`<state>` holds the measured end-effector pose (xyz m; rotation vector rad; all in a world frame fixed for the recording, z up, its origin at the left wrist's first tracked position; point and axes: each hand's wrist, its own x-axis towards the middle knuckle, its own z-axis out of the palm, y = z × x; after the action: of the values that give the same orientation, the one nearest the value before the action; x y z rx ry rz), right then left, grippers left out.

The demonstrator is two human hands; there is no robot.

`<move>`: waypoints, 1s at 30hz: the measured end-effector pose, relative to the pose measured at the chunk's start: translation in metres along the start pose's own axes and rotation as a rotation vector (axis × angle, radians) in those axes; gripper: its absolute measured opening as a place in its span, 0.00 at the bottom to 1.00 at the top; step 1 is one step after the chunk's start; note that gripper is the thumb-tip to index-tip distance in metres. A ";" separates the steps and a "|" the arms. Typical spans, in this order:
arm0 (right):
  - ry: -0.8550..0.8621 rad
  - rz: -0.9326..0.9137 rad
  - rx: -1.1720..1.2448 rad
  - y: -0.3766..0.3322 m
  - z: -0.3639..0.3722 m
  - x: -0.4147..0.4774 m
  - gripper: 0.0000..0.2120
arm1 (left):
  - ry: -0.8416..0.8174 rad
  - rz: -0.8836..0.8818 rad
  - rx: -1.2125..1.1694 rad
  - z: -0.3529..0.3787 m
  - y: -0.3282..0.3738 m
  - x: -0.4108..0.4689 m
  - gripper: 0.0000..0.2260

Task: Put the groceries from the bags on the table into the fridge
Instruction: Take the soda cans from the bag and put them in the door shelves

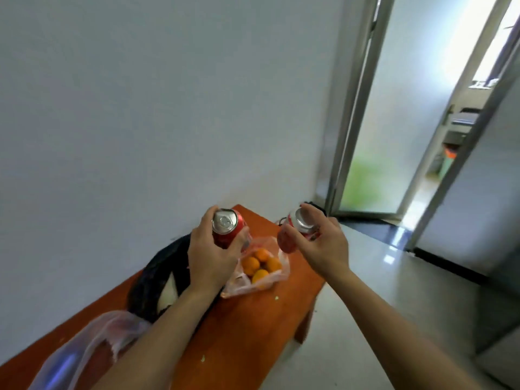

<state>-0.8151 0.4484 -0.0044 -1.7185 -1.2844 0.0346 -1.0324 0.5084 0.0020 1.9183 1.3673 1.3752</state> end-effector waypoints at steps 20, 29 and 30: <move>0.672 0.274 -0.361 0.222 -0.552 -0.168 0.35 | -0.617 0.329 -0.538 0.328 0.422 -0.268 0.34; 0.851 0.349 -0.151 0.291 -0.673 -0.129 0.36 | -0.635 0.402 -0.662 0.435 0.546 -0.291 0.33; 0.870 0.354 -0.106 0.299 -0.680 -0.119 0.37 | -0.630 0.403 -0.686 0.448 0.553 -0.287 0.33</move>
<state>-0.2955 -0.0857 0.1019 -1.7259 -0.3442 -0.5257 -0.3855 0.1063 0.0967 1.9153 0.1774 1.0451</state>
